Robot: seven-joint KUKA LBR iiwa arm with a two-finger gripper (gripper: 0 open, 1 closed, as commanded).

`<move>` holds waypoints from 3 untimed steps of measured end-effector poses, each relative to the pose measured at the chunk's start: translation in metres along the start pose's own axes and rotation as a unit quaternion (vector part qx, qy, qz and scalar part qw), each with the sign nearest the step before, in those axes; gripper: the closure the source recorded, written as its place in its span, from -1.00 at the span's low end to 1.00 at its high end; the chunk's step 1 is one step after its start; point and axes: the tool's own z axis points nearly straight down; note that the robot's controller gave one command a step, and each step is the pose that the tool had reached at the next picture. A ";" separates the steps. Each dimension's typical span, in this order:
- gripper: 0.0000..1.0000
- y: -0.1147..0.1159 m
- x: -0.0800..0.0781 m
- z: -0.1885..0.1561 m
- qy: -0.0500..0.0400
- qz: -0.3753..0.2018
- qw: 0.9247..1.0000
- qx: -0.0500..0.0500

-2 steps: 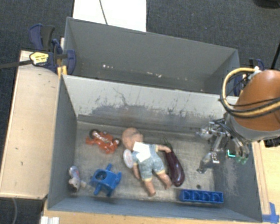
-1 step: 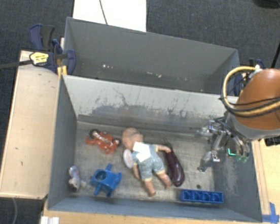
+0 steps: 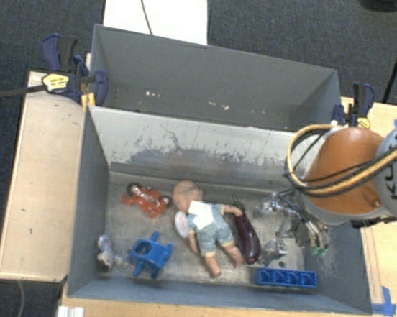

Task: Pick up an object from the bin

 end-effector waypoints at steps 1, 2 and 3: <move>1.00 -0.014 -0.003 0.045 0.000 -0.049 0.999 0.000; 1.00 -0.014 -0.003 0.045 0.000 -0.049 0.999 0.000; -1.00 0.037 -0.032 0.046 -0.001 0.081 0.997 -0.001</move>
Offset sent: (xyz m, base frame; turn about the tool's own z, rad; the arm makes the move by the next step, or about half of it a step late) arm 0.0000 0.0000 0.0000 0.0000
